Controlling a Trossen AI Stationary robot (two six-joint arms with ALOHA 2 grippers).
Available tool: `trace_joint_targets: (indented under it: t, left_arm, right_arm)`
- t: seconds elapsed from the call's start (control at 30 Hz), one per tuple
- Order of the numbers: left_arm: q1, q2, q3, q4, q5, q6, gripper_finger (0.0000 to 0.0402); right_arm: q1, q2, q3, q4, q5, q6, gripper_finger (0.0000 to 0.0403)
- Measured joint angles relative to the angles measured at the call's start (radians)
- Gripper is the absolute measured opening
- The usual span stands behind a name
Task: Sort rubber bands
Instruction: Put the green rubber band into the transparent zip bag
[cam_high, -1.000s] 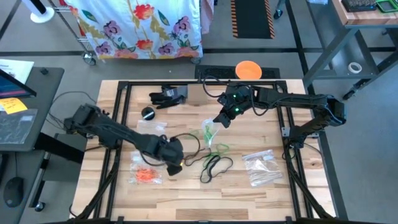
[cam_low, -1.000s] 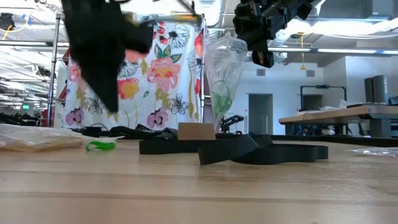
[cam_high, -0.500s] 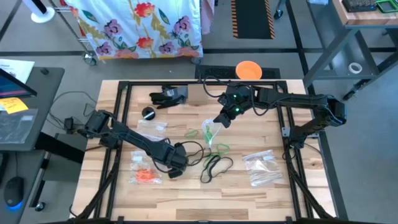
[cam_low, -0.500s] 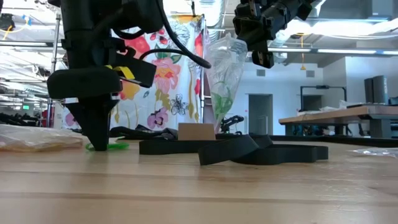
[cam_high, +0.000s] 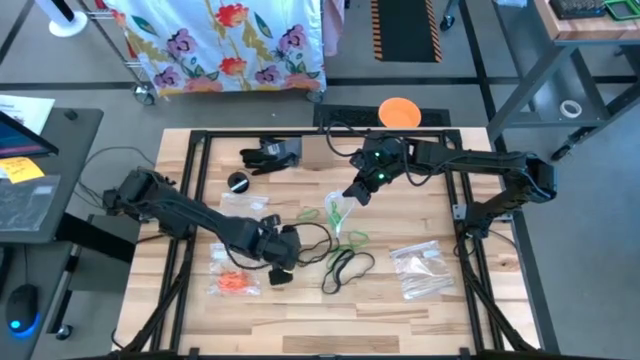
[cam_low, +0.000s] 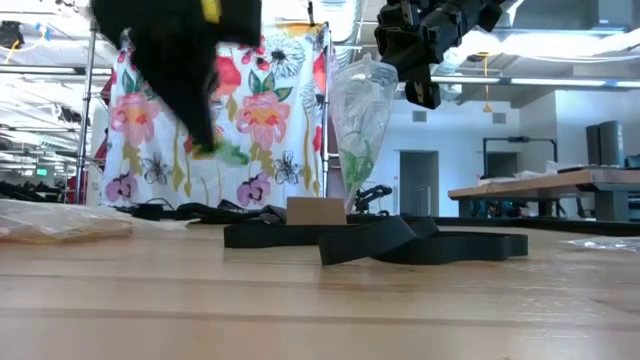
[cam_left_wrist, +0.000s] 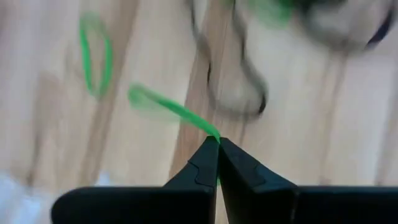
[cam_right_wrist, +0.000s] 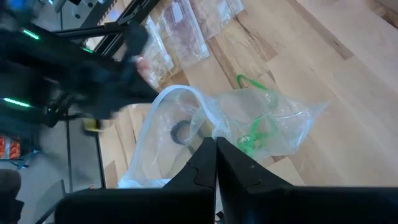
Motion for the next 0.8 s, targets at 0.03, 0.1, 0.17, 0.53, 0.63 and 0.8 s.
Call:
trace_joint_targets:
  t: [0.03, 0.1, 0.17, 0.53, 0.63, 0.8]
  left_arm:
    - [0.006, -0.017, 0.009, 0.02, -0.016, 0.027, 0.0002]
    - [0.025, -0.061, 0.031, 0.089, -0.052, 0.089, 0.0001]
    - [0.049, -0.097, 0.049, 0.189, -0.088, 0.16, 0.0001]
    - [0.194, -0.106, 0.091, 0.577, 0.029, 0.473, 0.0001]
    - [0.235, -0.107, 0.09, 0.58, 0.067, 0.463, 0.0]
    - [0.286, -0.107, 0.089, 0.566, 0.115, 0.452, 0.0]
  right_arm:
    - [0.0, 0.0, 0.0, -0.001, 0.0, 0.0, 0.0]
    - [0.0, 0.0, 0.0, -0.001, 0.0, 0.0, 0.0]
    - [0.0, 0.0, 0.0, -0.001, 0.0, 0.0, 0.0]
    - [0.001, 0.0, 0.0, -0.001, 0.0, 0.0, 0.0]
    - [0.001, 0.0, 0.0, -0.001, 0.0, 0.0, 0.0]
    - [0.006, 0.0, 0.0, -0.002, 0.0, 0.0, 0.0]
